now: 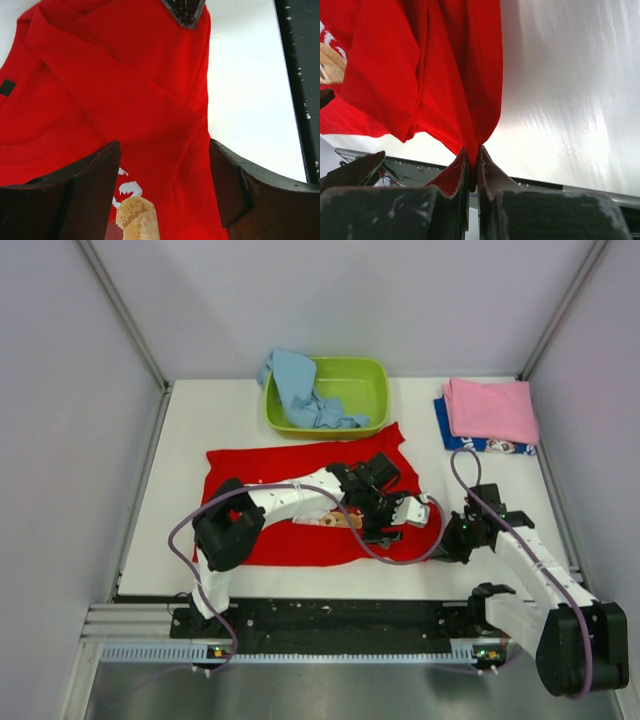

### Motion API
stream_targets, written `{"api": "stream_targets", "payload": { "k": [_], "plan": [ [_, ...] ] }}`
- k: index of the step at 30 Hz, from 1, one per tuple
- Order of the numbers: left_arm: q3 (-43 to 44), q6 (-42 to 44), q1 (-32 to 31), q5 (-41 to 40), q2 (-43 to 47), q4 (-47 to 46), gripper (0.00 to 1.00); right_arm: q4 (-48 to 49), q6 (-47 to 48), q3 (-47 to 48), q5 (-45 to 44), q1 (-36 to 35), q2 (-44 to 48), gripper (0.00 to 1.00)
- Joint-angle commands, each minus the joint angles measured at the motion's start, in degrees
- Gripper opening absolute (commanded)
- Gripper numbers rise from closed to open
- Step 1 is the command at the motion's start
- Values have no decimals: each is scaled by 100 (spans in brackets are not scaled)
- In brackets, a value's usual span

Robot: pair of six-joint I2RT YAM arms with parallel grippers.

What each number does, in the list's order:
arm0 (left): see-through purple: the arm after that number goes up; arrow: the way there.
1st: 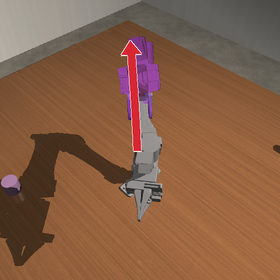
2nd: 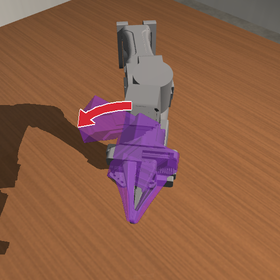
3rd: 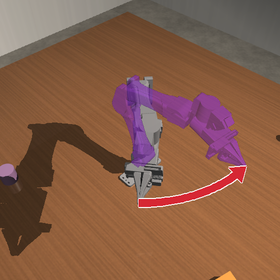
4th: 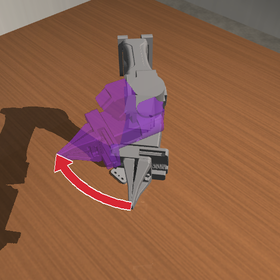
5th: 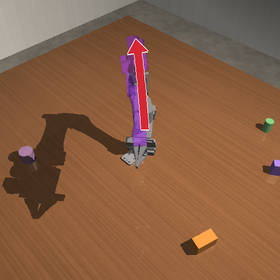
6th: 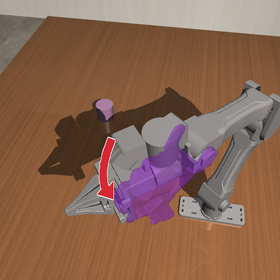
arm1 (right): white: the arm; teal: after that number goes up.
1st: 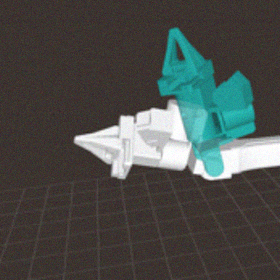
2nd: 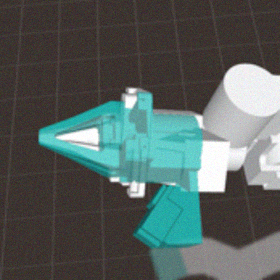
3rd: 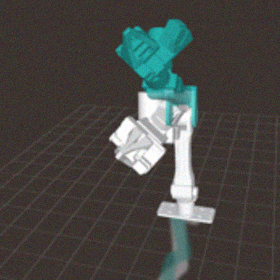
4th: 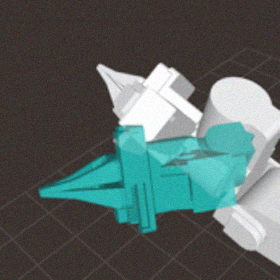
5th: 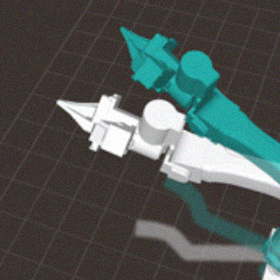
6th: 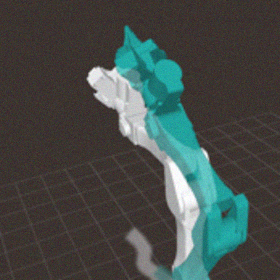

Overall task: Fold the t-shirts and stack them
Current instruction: Fold the flattened tshirt in 1/3 of the way

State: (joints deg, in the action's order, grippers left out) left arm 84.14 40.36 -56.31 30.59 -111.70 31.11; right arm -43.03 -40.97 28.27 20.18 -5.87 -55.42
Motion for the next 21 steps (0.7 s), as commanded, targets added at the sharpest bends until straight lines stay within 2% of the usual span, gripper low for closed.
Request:
{"api": "stream_targets", "payload": {
  "k": [1,8,11,16,17,19,20,21],
  "plan": [
    [287,542,-248,597,-27,395,75,-452,72,293,275,33,-57,0],
    [261,535,-468,651,-299,361,71,-681,318,258,407,33,-311,0],
    [427,263,-495,282,-484,150,54,-698,353,345,311,33,-321,0],
    [700,192,-495,-114,-651,307,30,-847,441,398,275,33,-268,0],
    [709,183,-503,-123,-599,325,24,-883,441,398,267,42,-242,0],
    [709,139,-486,-211,-485,360,5,-988,450,433,206,42,-163,0],
    [744,87,-486,-281,-415,413,0,-1032,467,442,179,33,-145,0],
    [805,69,-468,-308,-362,509,0,-1102,476,451,170,42,-110,0]
  ]
}}
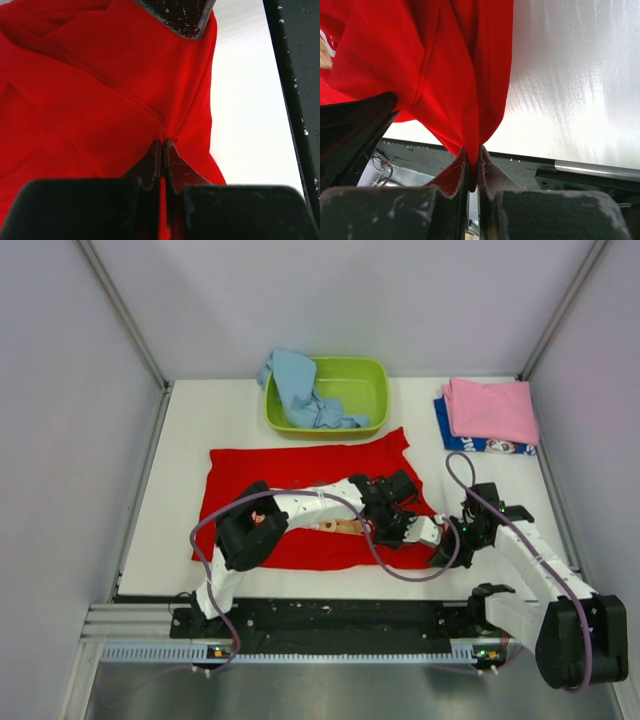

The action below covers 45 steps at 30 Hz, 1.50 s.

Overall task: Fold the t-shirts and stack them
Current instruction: Fold the flattened tshirt in 1/3 of the way

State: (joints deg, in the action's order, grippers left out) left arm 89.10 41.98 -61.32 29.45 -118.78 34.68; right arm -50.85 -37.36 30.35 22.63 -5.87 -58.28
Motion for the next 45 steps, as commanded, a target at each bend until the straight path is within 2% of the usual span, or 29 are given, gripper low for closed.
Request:
{"api": "stream_targets", "payload": {
  "k": [1,4,9,12,16,19,26,29,30,31,32,33,37,38,39,40,42,45],
  "plan": [
    [388,-154,58,-203,382,293,0,-399,115,252,-75,42,212,0],
    [538,-496,277,24,522,531,0,-618,124,191,-101,33,326,0],
    [529,-717,972,1000,646,619,1,-698,194,24,-40,42,283,0],
    [407,-997,1095,861,628,349,0,-689,168,6,-75,42,264,0],
    [213,-2121,1499,598,374,-276,0,-724,151,-46,-110,42,344,0],
    [135,-2378,1667,658,268,-365,0,-707,177,-38,-101,42,230,0],
    [-314,-2616,1658,254,233,-813,1,-742,107,6,-206,33,308,0],
    [-279,-2563,1632,61,128,-778,12,-768,89,15,-233,42,326,12],
    [-244,-2545,1632,8,92,-735,19,-786,98,32,-233,33,309,26],
    [-200,-2537,1632,-9,57,-691,31,-838,106,93,-277,42,309,39],
    [-157,-2519,1632,-44,92,-638,41,-891,115,198,-347,33,309,48],
    [-113,-2502,1641,-80,118,-585,51,-970,159,400,-460,33,309,52],
    [107,-2230,1641,-142,504,-331,67,-1077,431,1917,-1426,33,327,58],
    [142,-2142,1649,-176,644,-182,68,-946,536,2131,-1541,33,257,59],
    [169,-2063,1658,-203,768,-67,74,-727,685,2272,-1490,33,73,60],
    [169,-2001,1676,-238,891,82,75,-507,869,2300,-1307,33,-137,60],
    [64,-1869,1781,-343,1180,363,75,-129,1178,2274,-1043,33,-603,52],
    [-391,-1597,2254,-396,1681,846,71,565,1451,1958,-735,24,-1070,45]
  ]
}}
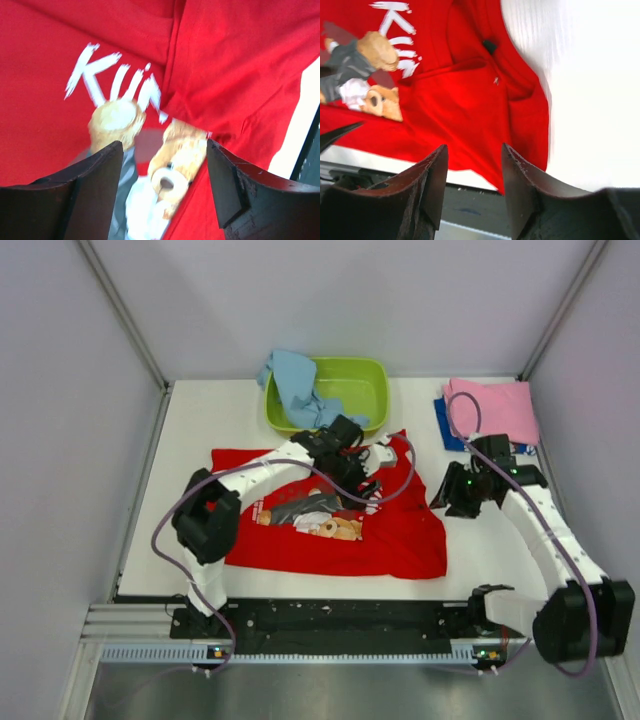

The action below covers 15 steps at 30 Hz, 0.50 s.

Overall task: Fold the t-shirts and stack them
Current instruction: Fold the flattened tshirt in 1/3 of the way

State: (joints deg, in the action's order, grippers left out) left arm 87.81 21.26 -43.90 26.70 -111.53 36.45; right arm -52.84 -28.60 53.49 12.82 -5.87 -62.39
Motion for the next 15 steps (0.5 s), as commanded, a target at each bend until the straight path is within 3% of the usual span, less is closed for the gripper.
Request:
{"api": "stream_targets", "payload": {
  "k": [1,5,9,15],
  "plan": [
    [-473,624,714,-173,1157,810,69,1027,636,-470,282,24,-739,43],
    [-1554,1336,1602,-568,2019,1241,61,1724,829,-569,-199,-378,-1116,41],
    [-2346,1776,2822,-903,2617,1356,60,2005,1058,-402,-666,-740,-1643,44],
    [-2777,2453,4711,-1008,2864,1594,64,2304,1322,-331,-623,-758,-2347,43]
  ]
}}
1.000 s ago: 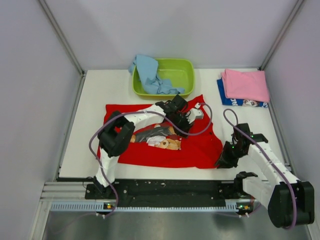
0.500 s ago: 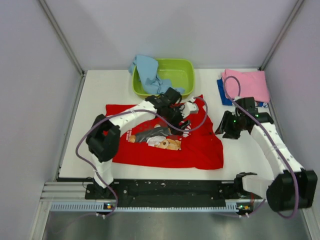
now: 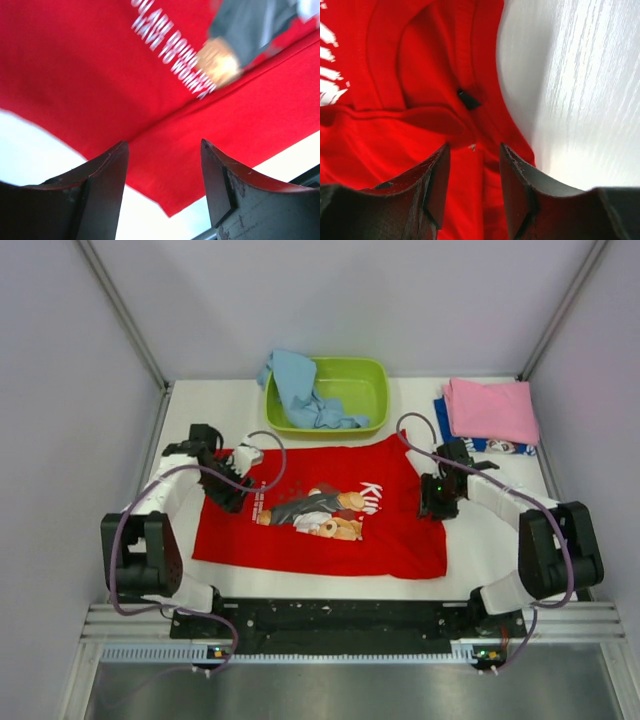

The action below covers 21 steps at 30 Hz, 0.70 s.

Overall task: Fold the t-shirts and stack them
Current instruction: Fold the flattened tshirt in 1/3 of the way

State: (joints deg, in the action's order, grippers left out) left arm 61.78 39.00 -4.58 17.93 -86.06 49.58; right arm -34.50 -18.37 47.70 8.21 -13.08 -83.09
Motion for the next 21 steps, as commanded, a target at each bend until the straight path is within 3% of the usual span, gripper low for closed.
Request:
{"api": "stream_targets", "payload": {
  "k": [1,7,11,17,21],
  "plan": [
    [-236,774,992,-158,327,263,65,532,325,266,-83,-37,-313,44],
    [-737,1065,1240,-315,283,-97,70,857,326,283,120,-89,-392,44],
    [-738,890,1512,-511,-41,-581,71,884,308,310,260,-81,-515,39],
    [-930,916,1521,-405,-122,-554,67,664,387,389,-91,-352,-103,37],
    [-1194,872,1521,-413,-183,-713,59,717,378,459,-109,-485,-338,34]
  ]
}}
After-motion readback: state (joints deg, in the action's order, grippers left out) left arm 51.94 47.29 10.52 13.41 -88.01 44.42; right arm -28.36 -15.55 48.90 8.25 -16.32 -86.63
